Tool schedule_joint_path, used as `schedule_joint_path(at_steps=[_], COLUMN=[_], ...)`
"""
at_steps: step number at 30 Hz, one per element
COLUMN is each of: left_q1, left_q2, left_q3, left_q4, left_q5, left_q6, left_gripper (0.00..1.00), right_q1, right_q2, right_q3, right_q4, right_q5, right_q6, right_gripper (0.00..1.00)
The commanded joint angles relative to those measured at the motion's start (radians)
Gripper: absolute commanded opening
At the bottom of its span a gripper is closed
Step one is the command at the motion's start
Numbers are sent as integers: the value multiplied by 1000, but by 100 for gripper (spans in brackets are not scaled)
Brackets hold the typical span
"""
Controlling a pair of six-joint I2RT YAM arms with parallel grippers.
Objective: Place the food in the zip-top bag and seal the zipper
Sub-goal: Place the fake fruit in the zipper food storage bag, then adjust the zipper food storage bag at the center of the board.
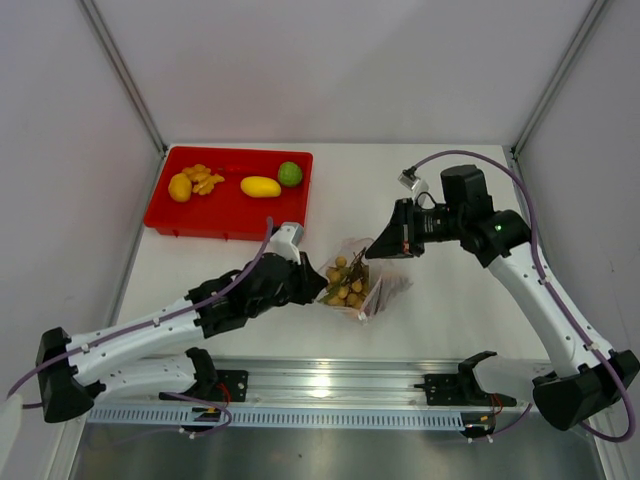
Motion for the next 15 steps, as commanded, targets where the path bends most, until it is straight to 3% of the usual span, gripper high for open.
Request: schedule_joint_path(at_steps=[1, 2, 6, 7, 12, 15], left_q1=[12, 12, 15, 15, 14, 18], left_q2=[38, 64, 114, 121, 165, 209], left_q3=[88, 130, 243, 279, 425, 396], left_q4=[12, 14, 86, 94, 62, 2], left_q5=[106, 127, 326, 354, 442, 396], left_q6=[21, 41, 115, 121, 92, 55], left_gripper=[1, 1, 1, 1, 0, 0], right_q1=[2, 7, 45, 53, 70, 70], right_q2=[-35, -38, -56, -88, -173, -179], right_q3=[21, 30, 84, 88, 168, 158], right_q4=[-42, -93, -221, -227, -246, -251], right_q5=[83, 134, 567, 603, 599, 561], right_q6=[-68, -120, -241, -251, -245, -234], right_gripper=[0, 0, 0, 0, 0, 0])
